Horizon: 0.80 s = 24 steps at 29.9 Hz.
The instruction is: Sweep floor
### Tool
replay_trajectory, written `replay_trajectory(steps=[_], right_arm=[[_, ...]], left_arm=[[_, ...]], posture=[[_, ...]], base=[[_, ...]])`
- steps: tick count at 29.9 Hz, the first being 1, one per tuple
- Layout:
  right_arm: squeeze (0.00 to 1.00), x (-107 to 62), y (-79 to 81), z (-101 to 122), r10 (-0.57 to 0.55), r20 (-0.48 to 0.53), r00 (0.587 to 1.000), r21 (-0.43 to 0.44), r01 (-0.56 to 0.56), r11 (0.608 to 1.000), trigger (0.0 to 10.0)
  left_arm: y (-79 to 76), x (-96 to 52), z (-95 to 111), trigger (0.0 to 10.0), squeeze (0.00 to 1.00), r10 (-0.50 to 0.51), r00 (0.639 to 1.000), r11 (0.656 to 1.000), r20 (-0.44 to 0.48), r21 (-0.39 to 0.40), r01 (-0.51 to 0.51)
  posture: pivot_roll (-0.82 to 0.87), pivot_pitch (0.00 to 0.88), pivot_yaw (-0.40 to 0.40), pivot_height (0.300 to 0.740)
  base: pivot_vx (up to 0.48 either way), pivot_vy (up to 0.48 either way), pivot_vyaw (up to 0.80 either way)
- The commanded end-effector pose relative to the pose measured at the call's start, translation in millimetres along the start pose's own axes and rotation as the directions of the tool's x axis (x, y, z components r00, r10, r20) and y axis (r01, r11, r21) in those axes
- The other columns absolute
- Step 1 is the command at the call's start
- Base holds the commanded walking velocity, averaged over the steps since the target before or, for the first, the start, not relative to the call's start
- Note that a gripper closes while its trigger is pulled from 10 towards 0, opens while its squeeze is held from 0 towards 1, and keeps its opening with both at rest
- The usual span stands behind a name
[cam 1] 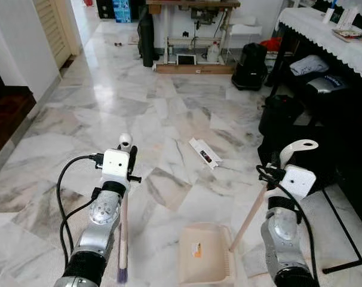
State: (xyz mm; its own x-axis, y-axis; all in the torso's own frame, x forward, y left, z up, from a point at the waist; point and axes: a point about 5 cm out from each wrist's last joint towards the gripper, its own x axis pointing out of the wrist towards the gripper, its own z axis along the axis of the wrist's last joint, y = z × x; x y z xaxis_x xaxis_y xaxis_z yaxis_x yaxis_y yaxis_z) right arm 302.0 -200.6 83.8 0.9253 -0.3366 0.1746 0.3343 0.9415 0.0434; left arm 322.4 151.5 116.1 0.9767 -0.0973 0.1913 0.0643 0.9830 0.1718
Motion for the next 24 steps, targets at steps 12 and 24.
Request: replay_trajectory(steps=[12, 24], right_arm=[[0.00, 6.3, 11.9, 15.5, 0.042, 0.069, 0.997, 0.026, -0.044, 0.999, 10.0], [0.00, 5.4, 10.5, 14.9, 0.046, 0.068, 0.997, 0.024, -0.047, 0.999, 10.0]], left_arm=[[9.3, 0.4, 4.2, 10.0, 0.00, 0.028, 0.999, 0.999, 0.029, 0.024, -0.029], [8.1, 1.7, 5.3, 10.0, 0.00, 0.019, 0.999, 0.999, 0.036, 0.025, -0.020]], posture=[[0.13, 0.000, -0.050, 0.740], [0.13, 0.000, -0.049, 0.740]], base=[[0.396, 0.000, 0.00], [0.397, 0.000, 0.00]])
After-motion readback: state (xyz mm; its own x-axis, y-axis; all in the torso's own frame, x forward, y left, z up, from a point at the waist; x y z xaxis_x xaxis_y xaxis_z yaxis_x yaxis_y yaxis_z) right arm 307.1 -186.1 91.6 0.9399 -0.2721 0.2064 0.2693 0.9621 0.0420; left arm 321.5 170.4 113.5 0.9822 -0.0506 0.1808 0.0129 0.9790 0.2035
